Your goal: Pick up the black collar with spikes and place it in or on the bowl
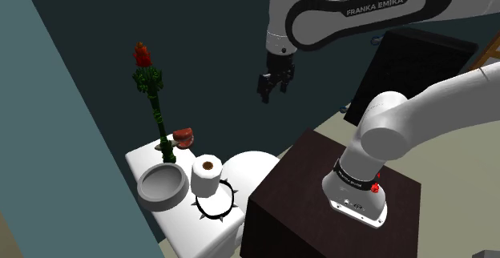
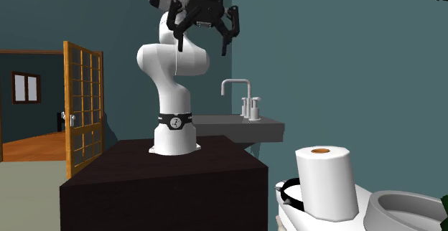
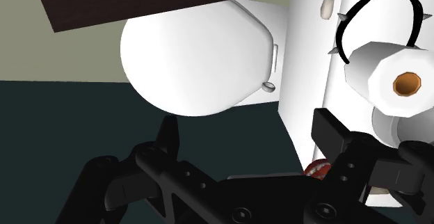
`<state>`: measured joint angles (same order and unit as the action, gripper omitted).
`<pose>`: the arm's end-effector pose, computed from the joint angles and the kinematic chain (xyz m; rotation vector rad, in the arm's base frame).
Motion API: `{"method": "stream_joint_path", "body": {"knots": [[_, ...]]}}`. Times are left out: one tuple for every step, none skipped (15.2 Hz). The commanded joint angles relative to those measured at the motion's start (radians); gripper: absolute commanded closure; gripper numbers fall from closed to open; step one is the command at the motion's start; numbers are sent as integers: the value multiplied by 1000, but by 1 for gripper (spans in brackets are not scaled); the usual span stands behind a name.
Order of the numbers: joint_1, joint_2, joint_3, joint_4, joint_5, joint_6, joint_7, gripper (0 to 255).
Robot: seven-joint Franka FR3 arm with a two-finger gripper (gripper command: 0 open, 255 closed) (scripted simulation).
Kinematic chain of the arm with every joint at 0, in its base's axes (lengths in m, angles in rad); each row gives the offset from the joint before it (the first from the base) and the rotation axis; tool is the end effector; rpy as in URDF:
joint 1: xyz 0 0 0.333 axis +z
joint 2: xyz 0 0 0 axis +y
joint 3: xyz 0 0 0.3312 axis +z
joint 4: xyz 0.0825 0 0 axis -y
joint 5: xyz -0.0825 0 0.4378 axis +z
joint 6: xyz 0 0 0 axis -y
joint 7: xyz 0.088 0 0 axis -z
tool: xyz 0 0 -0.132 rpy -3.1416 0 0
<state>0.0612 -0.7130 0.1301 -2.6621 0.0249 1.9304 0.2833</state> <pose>0.3628 0.0681 0.4168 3.0695 -0.2051 -0.0129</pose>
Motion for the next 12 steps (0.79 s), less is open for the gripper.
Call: {"method": "stream_joint_path", "body": {"knots": [[11,34,21,-41,19,75,27,0],[18,53,34,-56,30,109,42,0],[26,75,48,-70,41,144,58,0],[33,99,61,-83,51,180,74,0],[40,124,75,-94,62,217,89,0],[47,152,89,-104,71,254,105,0],[53,182,103,-112,80,292,122,0],[59,215,117,-118,88,330,138,0],[64,249,132,-122,96,369,155,0],[69,285,147,-125,102,408,172,0],[73,323,162,-127,106,447,190,0],[76,362,177,-126,109,486,208,0]]}}
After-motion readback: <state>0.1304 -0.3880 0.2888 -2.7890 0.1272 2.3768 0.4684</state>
